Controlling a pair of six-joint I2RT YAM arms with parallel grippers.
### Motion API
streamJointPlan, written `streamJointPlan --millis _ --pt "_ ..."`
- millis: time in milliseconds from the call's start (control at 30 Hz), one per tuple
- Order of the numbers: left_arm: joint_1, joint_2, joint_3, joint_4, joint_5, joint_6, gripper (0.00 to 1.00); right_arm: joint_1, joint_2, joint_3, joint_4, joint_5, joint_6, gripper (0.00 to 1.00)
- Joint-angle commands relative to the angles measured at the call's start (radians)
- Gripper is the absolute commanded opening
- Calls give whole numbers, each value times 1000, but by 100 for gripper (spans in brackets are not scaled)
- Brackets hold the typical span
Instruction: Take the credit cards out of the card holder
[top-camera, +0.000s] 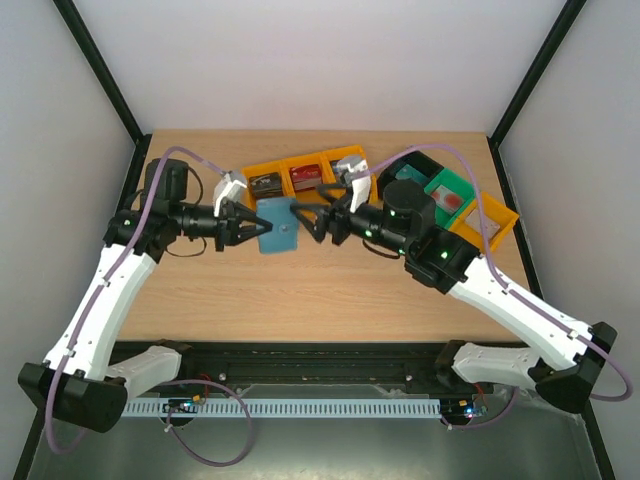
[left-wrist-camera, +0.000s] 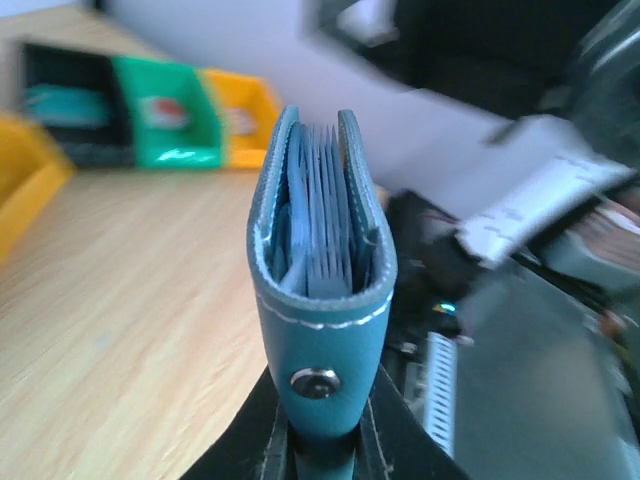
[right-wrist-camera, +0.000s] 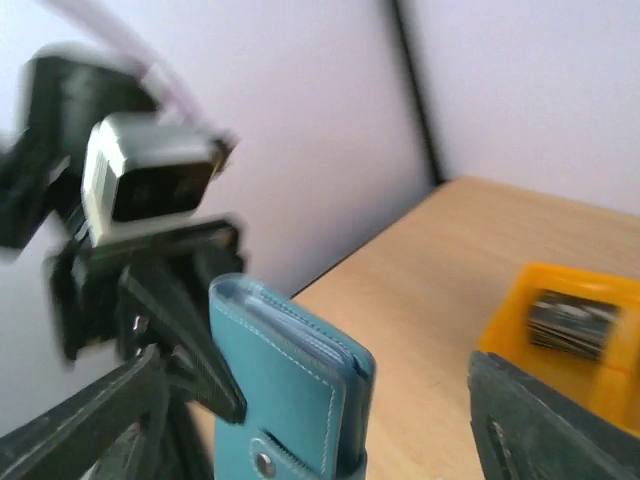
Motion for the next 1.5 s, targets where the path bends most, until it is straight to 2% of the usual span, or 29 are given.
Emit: streamJointPlan --millis 0,67,167,267,467,600,733,867,1000,1067,1133,1233,1367,1400,1467 --pt "75 9 -74 220 -308 -324 2 10 64 90 -161 521 113 78" --pt "99 16 -91 236 -358 -342 2 62 110 99 -175 589 128 65" --pt "119 34 -95 248 -328 -356 2 164 198 119 -179 691 144 46" --pt "122 57 -93 249 -329 -362 2 208 270 147 -157 743 164 43" --pt "128 76 -94 252 -313 -366 2 214 422 248 -125 699 113 33" --pt "133 74 -94 247 -295 -362 2 214 510 314 -142 763 77 28" --pt "133 81 -90 241 -268 -356 2 213 562 364 -178 873 64 18" --pt "133 80 -78 229 -250 -343 2 205 591 374 -248 953 87 2" --pt "133 79 -70 212 -244 -324 2 137 552 269 -262 964 133 2" --pt "133 71 -68 201 -245 -311 2 47 502 159 -279 1013 164 2" --pt "133 67 -63 190 -239 -296 2 -92 434 26 -281 1003 180 2" --pt "133 69 -63 183 -221 -283 2 -258 292 -117 -262 888 140 2" --pt "130 77 -73 183 -175 -275 2 -272 147 -162 -239 697 4 3" --pt "130 78 -73 180 -165 -270 2 -273 118 -164 -224 630 -13 7" --pt "130 78 -70 174 -134 -252 2 -275 65 -161 -194 414 -74 23"
